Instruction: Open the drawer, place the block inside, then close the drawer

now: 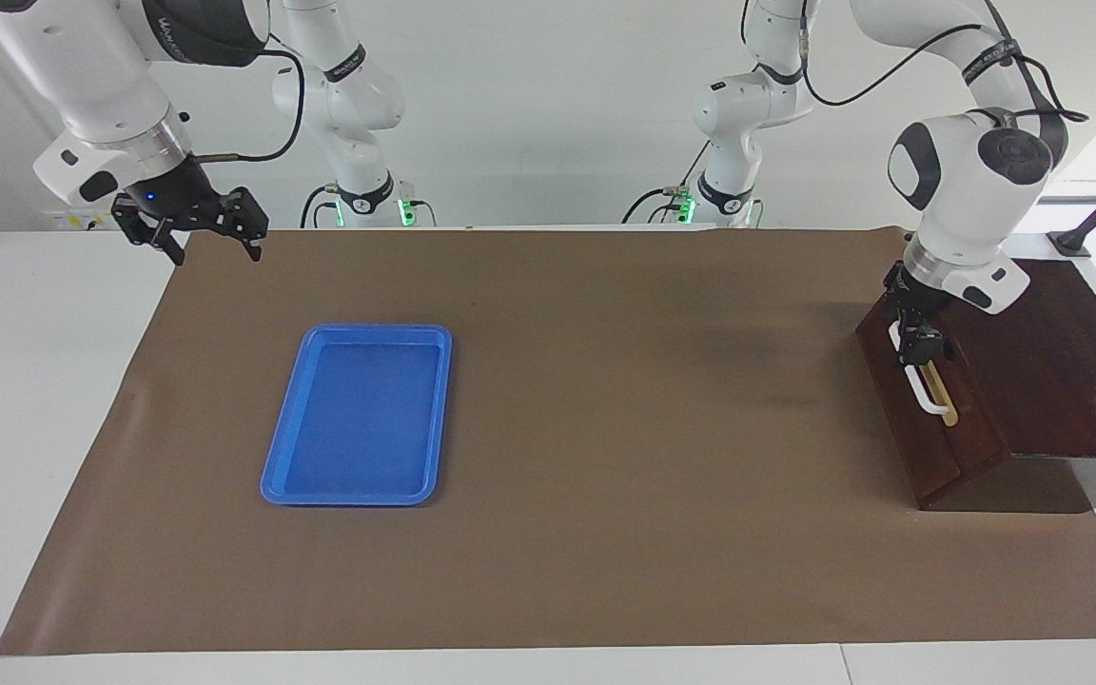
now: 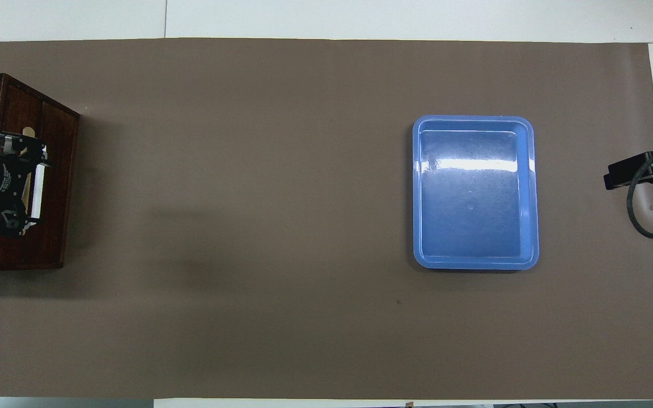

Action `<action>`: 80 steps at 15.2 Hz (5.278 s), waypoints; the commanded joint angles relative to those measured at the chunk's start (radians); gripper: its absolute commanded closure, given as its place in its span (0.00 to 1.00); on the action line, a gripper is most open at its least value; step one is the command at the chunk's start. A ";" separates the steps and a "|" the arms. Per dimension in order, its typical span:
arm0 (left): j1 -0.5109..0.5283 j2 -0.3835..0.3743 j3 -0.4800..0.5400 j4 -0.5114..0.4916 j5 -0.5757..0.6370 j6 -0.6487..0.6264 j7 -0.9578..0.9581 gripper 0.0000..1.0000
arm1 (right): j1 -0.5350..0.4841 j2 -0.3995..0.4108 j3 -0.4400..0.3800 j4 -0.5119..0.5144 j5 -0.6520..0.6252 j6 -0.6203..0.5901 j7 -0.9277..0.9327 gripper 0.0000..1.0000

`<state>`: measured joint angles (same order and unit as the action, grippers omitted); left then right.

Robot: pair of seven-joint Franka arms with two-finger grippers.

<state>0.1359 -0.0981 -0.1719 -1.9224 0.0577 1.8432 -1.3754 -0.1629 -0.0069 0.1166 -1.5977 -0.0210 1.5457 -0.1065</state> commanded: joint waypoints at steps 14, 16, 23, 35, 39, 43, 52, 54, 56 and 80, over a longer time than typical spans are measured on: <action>-0.013 -0.051 0.025 0.138 -0.050 -0.391 0.811 0.00 | -0.035 -0.039 0.005 -0.053 0.013 0.054 -0.022 0.00; -0.021 -0.051 0.023 0.141 -0.050 -0.391 0.816 0.00 | -0.038 -0.036 0.005 -0.050 0.015 0.062 -0.021 0.00; -0.018 -0.045 0.041 0.174 -0.048 -0.394 1.115 0.00 | -0.038 -0.031 0.005 -0.044 0.016 0.065 -0.016 0.00; -0.170 0.038 0.170 0.223 -0.053 -0.406 1.174 0.00 | -0.044 -0.033 0.005 -0.045 0.019 0.051 -0.019 0.00; -0.176 0.072 0.170 0.255 -0.045 -0.423 1.178 0.00 | -0.041 -0.038 0.005 -0.047 0.023 0.004 -0.021 0.00; -0.167 0.067 0.164 0.255 -0.050 -0.429 1.178 0.00 | -0.035 -0.039 0.006 -0.047 0.027 0.001 -0.018 0.00; -0.151 0.058 0.149 0.243 -0.048 -0.397 1.197 0.00 | -0.035 -0.038 0.008 -0.045 0.026 0.005 -0.021 0.00; -0.153 0.060 0.149 0.244 -0.047 -0.372 1.199 0.00 | -0.035 -0.038 0.008 -0.045 0.026 0.005 -0.021 0.00; -0.150 0.055 0.155 0.247 -0.048 -0.363 1.199 0.00 | -0.035 -0.038 0.008 -0.045 0.026 0.010 -0.021 0.00; -0.141 0.047 0.158 0.250 -0.050 -0.361 1.199 0.00 | -0.038 -0.034 0.008 -0.041 0.026 0.010 -0.021 0.00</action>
<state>-0.0123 -0.0456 -0.0133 -1.6793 0.0165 1.4777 -0.1909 -0.1858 -0.0225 0.1209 -1.6206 -0.0174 1.5507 -0.1065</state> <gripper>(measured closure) 0.000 0.000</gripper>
